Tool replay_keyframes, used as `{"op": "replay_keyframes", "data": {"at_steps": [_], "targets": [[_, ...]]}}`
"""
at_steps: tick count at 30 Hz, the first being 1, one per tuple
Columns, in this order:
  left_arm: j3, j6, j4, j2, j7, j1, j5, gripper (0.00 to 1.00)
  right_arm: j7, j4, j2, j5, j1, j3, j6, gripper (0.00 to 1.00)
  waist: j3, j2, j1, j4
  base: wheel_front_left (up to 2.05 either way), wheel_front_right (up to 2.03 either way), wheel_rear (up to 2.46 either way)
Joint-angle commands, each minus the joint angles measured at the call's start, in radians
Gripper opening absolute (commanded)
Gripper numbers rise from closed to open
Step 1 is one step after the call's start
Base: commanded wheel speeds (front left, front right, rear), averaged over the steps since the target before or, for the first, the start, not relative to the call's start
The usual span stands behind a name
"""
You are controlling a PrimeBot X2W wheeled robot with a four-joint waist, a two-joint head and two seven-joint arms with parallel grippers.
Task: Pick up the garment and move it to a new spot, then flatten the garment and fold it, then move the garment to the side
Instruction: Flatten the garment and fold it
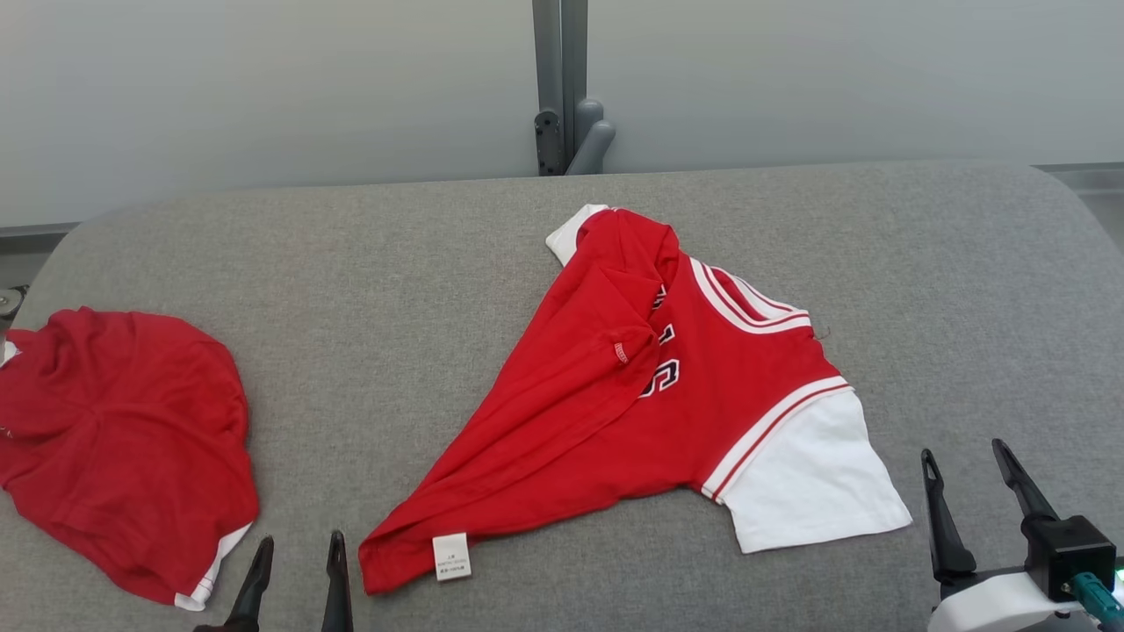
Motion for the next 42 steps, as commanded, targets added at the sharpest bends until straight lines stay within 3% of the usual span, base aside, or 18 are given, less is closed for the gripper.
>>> {"op": "replay_keyframes", "data": {"at_steps": [1, 11, 24, 29, 34, 42], "targets": [[0.010, -0.012, 0.004, -0.004, -0.003, 0.018, 0.017, 1.00, -0.003, 0.002, 0.002, -0.005, 0.012, -0.005, -0.001, 1.00, -0.002, 0.0000, 0.0000, -0.003, 0.00, 0.00, 0.00], [0.126, -0.101, 0.048, -0.060, -0.003, 0.060, 0.090, 1.00, -0.003, 0.020, 0.011, -0.011, 0.018, -0.032, -0.001, 1.00, 0.000, 0.0000, 0.0000, -0.010, 0.00, 0.00, 0.00], [0.164, -0.152, 0.047, -0.093, -0.003, 0.034, 0.145, 1.00, -0.003, 0.018, 0.020, 0.021, -0.029, -0.031, -0.001, 1.00, 0.017, 0.0000, 0.0000, -0.011, 0.00, 0.00, 0.00], [0.100, -0.171, 0.136, -0.094, -0.001, -0.015, 0.137, 1.00, -0.003, 0.167, -0.039, 0.021, -0.125, 0.048, -0.001, 1.00, 0.078, 0.0000, 0.0000, -0.011, 0.00, 0.00, 0.00], [0.040, -0.181, 0.273, -0.068, 0.011, -0.093, 0.144, 1.00, 0.091, 0.370, -0.102, 0.015, -0.261, 0.145, -0.001, 1.00, 0.117, 0.0000, 0.0000, -0.010, 0.00, 0.00, 0.00], [0.027, -0.183, 0.387, -0.056, 0.019, -0.166, 0.126, 1.00, 0.168, 0.582, -0.111, 0.053, -0.366, 0.218, -0.001, 1.00, 0.137, 0.0000, 0.0000, -0.013, 0.00, 0.00, 0.00]]}}
